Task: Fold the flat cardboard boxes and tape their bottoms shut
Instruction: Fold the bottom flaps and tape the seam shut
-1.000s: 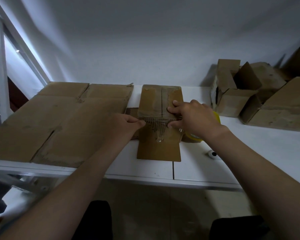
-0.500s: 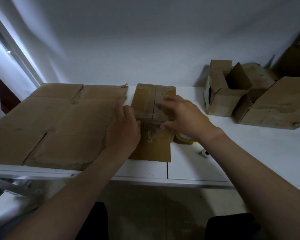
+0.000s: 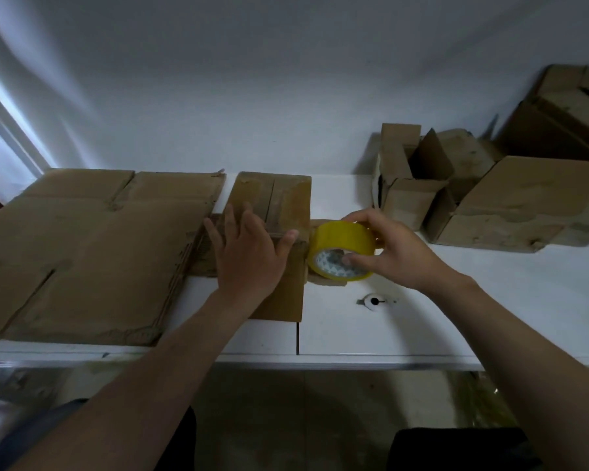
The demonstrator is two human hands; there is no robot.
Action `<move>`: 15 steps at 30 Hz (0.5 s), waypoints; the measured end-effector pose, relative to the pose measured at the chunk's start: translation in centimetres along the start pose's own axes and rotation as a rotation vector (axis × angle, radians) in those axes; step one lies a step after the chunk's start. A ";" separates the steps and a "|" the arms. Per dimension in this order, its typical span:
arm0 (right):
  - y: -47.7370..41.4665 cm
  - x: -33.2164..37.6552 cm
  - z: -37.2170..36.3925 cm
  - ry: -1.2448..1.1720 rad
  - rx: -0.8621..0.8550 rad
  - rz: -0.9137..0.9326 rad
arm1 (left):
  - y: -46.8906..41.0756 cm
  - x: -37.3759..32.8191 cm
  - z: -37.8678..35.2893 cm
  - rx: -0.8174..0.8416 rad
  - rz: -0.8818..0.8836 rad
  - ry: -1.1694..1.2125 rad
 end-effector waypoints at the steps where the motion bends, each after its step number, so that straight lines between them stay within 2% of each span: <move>1: 0.0 0.3 0.1 0.001 -0.009 0.020 | -0.1 0.0 0.0 -0.005 -0.003 0.008; 7: -0.5 2.1 0.3 0.035 -0.046 0.073 | -0.8 0.1 -0.5 -0.008 -0.051 0.004; 15: -0.5 3.2 0.4 0.144 0.003 0.005 | -0.9 0.2 -0.7 0.043 0.013 0.017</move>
Point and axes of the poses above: each hand's wrist, its own y-axis away from the middle knuckle, its own z-axis out of the back of the hand, x = y × z, the point moved 7 cm from there along -y, towards the middle knuckle, and after that the axes turned 9 degrees about -x, right-handed, at the moved point
